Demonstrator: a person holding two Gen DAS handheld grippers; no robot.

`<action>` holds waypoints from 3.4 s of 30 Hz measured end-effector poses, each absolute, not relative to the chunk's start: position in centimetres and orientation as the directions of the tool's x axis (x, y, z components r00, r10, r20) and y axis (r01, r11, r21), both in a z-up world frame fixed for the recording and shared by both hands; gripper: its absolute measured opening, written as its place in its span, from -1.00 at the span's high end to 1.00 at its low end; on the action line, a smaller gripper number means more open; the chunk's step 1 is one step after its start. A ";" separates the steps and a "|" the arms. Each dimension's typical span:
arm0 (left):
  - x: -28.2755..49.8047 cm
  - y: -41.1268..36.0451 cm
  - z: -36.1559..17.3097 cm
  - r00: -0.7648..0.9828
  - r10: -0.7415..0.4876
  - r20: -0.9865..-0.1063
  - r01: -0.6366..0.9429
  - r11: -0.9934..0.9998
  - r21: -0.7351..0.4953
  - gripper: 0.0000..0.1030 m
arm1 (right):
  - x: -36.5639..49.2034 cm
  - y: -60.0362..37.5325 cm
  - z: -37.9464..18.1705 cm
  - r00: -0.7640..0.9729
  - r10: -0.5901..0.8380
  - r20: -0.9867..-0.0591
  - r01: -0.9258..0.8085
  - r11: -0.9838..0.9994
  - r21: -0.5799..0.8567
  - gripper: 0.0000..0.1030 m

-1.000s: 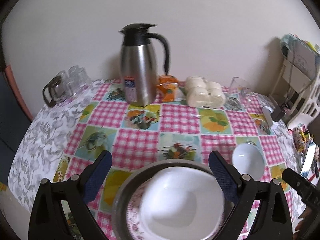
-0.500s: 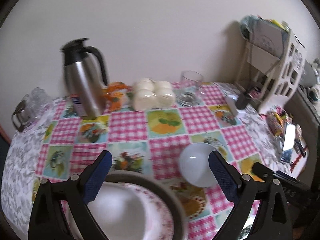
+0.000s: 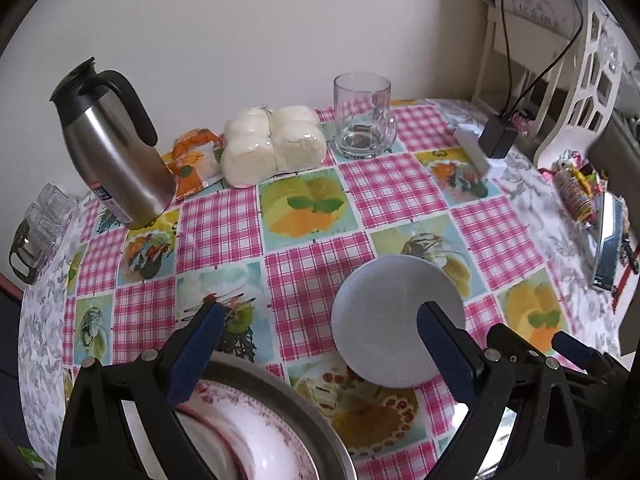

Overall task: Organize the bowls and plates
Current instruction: 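Withdraw both grippers and move them to the plain white bowl, then close both grippers on the plain white bowl rim and lift it, then carry the plain white bowl with both grippers over the basin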

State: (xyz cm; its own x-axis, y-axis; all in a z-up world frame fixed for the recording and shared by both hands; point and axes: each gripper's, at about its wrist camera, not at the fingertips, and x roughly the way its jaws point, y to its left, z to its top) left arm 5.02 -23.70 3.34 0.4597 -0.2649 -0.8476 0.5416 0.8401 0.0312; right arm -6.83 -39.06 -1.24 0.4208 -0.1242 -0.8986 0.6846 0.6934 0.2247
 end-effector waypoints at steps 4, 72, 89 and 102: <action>5.9 -24.2 2.5 0.450 -0.259 -0.854 0.536 0.844 0.027 -0.88 | -6.3 -39.5 -2.5 0.412 -0.110 -0.904 0.700 0.673 0.237 -1.00; 6.8 -26.5 -4.5 0.206 -0.303 -0.930 0.553 0.821 -0.145 0.71 | -3.3 -37.8 -5.6 0.396 0.007 -0.918 0.635 0.720 0.279 0.80; 6.3 -23.8 4.7 0.370 -0.404 -0.836 0.556 0.817 -0.149 0.71 | -3.6 -36.2 3.1 0.555 -0.049 -0.831 0.567 0.752 0.335 0.79; 6.1 -18.3 9.3 0.454 -0.455 -0.766 0.516 0.835 -0.190 0.71 | -3.5 -31.8 8.5 0.650 -0.049 -0.758 0.477 0.803 0.357 0.78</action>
